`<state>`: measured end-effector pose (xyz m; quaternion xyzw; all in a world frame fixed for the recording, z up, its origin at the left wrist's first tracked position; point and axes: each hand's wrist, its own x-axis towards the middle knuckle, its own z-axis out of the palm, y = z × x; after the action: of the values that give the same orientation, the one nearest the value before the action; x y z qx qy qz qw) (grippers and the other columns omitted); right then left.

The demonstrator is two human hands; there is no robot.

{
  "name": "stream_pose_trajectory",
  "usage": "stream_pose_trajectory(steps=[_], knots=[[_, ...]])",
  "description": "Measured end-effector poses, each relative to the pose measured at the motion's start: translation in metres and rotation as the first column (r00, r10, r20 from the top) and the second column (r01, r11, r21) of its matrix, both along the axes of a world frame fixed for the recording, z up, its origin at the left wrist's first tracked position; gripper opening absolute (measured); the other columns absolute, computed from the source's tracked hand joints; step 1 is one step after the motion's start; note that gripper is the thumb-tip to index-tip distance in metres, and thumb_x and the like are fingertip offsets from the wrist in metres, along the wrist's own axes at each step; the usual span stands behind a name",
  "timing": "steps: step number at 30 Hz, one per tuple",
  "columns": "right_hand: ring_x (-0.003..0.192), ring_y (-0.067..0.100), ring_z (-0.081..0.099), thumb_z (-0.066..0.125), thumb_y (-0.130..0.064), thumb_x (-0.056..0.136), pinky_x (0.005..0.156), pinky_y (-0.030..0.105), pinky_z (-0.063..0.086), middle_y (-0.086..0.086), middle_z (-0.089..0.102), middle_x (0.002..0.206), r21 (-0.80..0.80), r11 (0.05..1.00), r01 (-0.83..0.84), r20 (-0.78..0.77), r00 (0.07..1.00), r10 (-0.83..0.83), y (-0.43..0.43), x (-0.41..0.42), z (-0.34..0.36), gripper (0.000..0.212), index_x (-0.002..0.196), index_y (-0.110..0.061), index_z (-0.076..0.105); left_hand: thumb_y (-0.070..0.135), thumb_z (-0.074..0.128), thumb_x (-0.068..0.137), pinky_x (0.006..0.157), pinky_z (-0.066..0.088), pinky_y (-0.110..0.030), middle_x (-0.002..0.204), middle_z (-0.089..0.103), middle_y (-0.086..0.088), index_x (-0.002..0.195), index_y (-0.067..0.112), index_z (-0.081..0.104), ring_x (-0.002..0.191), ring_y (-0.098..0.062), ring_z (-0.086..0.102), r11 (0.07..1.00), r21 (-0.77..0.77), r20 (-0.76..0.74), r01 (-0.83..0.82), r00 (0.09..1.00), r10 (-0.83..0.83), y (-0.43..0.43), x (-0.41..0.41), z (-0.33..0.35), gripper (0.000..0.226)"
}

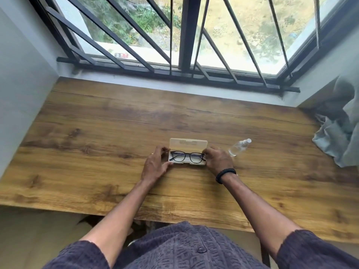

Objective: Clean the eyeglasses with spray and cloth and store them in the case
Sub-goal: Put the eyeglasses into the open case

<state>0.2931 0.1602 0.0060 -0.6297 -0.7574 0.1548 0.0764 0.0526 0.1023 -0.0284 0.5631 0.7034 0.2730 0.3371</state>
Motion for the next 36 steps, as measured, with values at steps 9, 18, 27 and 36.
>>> stream_pose_trajectory(steps=[9, 18, 27, 36], knots=[[0.083, 0.029, 0.068, 0.065, -0.016, 0.089, 0.064, 0.034, 0.051, -0.003, 0.072, 0.095, -0.029, 1.0, 0.013, -0.034, 0.999, -0.014, 0.0, -0.002, -0.001, 0.015, 0.092, -0.025, 0.076, 0.014, 0.09, 0.074, 0.094, 0.05, -0.025, 0.122, 0.074, -0.009, 0.127, 0.013, 0.055, 0.115, -0.023, 0.07, 1.0, 0.003, 0.006, -0.025, 1.0, 0.025, 0.0, 0.002, 0.002, 0.064], [0.094, 0.031, 0.068, 0.064, -0.023, 0.09, 0.072, 0.035, 0.054, 0.005, 0.074, 0.102, -0.101, 0.992, 0.081, -0.052, 0.995, -0.087, 0.004, 0.002, -0.002, 0.018, 0.104, -0.027, 0.075, 0.02, 0.088, 0.078, 0.091, 0.05, -0.023, 0.12, 0.074, -0.009, 0.129, 0.012, 0.054, 0.112, -0.023, 0.071, 1.0, -0.023, -0.004, 0.009, 1.0, -0.009, 0.0, 0.001, 0.005, 0.062], [0.094, 0.018, 0.069, 0.067, -0.019, 0.089, 0.076, 0.024, 0.049, -0.002, 0.078, 0.102, -0.199, 0.953, 0.228, -0.238, 0.932, -0.273, 0.004, 0.006, -0.001, 0.017, 0.098, -0.027, 0.079, 0.024, 0.077, 0.09, 0.08, 0.05, -0.035, 0.109, 0.074, -0.01, 0.121, 0.012, 0.062, 0.099, -0.033, 0.069, 0.995, -0.003, -0.114, 0.098, 0.989, -0.098, 0.004, 0.007, 0.015, 0.037], [0.094, 0.015, 0.067, 0.062, -0.012, 0.094, 0.08, 0.022, 0.047, -0.001, 0.077, 0.105, -0.276, 0.931, 0.239, -0.288, 0.903, -0.317, 0.007, 0.009, -0.002, 0.023, 0.103, -0.026, 0.078, 0.034, 0.07, 0.094, 0.082, 0.053, -0.04, 0.112, 0.073, -0.011, 0.122, 0.017, 0.06, 0.102, -0.034, 0.068, 0.997, -0.031, -0.145, 0.065, 0.987, -0.068, 0.008, 0.013, 0.019, 0.034]])
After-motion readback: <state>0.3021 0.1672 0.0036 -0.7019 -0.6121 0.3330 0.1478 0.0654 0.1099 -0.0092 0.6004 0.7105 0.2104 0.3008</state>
